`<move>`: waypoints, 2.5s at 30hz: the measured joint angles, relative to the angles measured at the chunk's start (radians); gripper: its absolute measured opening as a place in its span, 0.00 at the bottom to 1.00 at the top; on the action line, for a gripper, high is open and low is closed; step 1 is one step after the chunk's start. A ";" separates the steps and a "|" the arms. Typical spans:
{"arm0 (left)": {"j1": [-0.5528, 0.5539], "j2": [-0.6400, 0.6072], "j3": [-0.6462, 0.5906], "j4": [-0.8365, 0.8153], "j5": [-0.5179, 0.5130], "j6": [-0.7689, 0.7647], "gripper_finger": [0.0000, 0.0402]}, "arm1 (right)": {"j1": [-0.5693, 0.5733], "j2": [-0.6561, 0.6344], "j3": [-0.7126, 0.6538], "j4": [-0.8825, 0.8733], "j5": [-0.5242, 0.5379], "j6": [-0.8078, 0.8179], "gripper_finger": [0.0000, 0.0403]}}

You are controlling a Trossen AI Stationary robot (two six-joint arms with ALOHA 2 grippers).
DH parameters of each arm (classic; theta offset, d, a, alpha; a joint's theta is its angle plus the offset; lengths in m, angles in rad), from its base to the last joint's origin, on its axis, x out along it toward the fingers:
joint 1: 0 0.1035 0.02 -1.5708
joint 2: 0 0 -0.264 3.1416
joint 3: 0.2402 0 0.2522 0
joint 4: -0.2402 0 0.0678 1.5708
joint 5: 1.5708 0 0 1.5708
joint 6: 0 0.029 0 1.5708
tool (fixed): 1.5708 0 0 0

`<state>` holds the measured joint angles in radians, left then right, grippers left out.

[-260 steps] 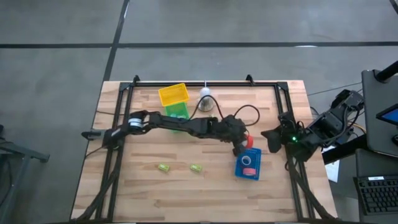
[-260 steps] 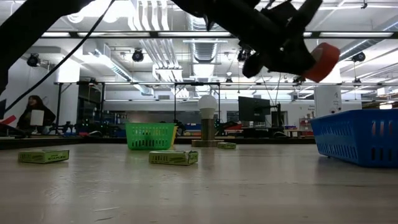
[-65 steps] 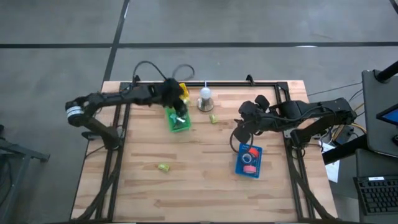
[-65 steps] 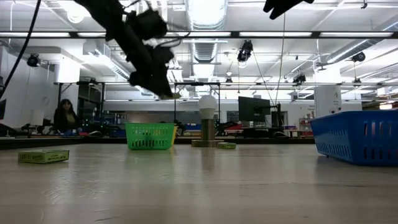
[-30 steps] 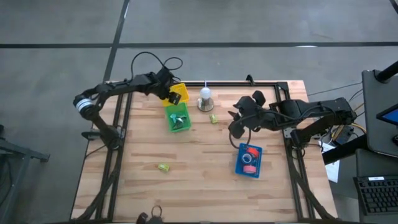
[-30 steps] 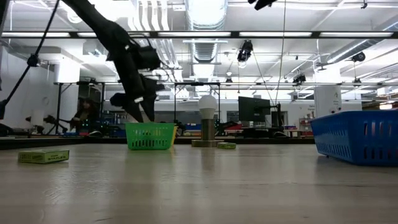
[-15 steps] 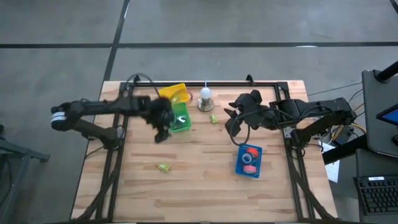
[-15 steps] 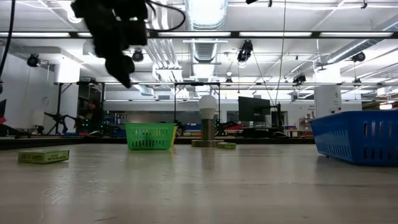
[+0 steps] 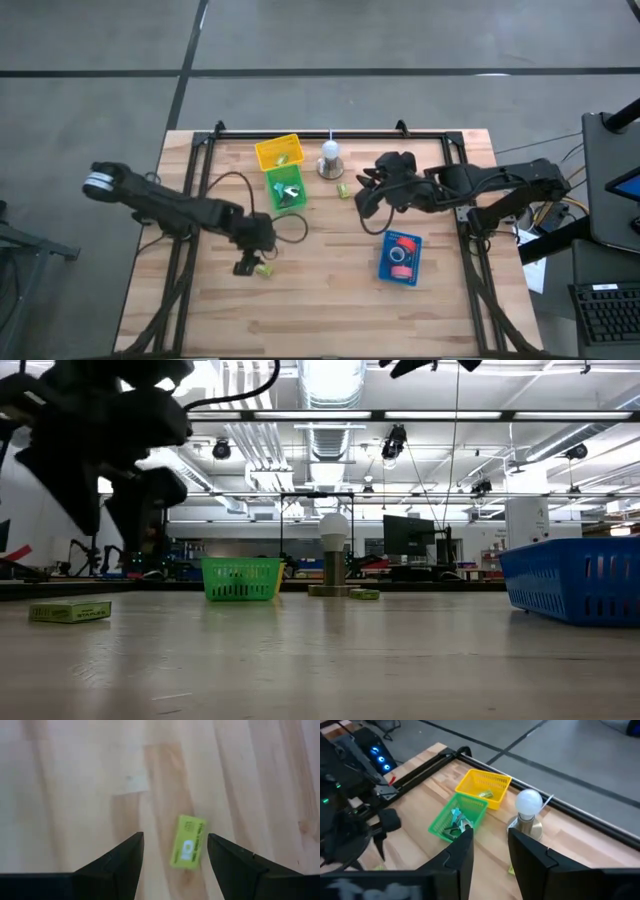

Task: Pick and place Stapler, Stapler remover, tape
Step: Put the light green staple box into the yellow bin

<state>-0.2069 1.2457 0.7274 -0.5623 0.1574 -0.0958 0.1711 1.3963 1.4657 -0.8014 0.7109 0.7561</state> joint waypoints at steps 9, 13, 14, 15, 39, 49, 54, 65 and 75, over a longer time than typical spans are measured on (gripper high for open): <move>-0.049 0.072 -0.128 0.184 0.020 -0.038 0.55 | 0.000 0.080 0.000 0.043 -0.001 0.064 0.25; -0.081 0.103 -0.146 0.204 0.026 -0.031 0.55 | 0.001 0.111 0.000 0.063 -0.005 0.064 0.23; -0.087 0.113 -0.152 0.215 0.024 -0.031 0.55 | 0.001 0.115 0.000 0.073 -0.006 0.064 0.22; -0.089 0.122 -0.156 0.231 0.016 -0.030 0.55 | 0.001 0.118 0.000 0.085 -0.009 0.064 0.22; -0.030 0.101 -0.129 0.298 -0.168 -0.183 0.28 | -0.012 0.089 -0.001 0.150 -0.001 -0.081 0.15; 0.267 -0.021 -0.032 0.271 -0.384 -0.152 0.30 | -0.028 0.057 0.000 0.155 -0.004 -0.132 0.13; 0.532 -0.033 0.020 0.274 -0.424 -0.195 0.27 | -0.028 0.046 0.000 0.154 -0.005 -0.146 0.13; 0.951 0.094 0.069 0.368 -0.223 -0.364 0.34 | -0.027 0.044 0.000 0.154 -0.007 -0.193 0.13; 0.962 0.272 0.143 0.324 -0.154 -0.411 0.36 | -0.035 0.044 0.000 0.125 -0.004 -0.183 0.12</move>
<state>0.7547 1.5172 0.8708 -0.2384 0.0031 -0.5072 0.1365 1.4403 1.4653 -0.6768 0.7066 0.5730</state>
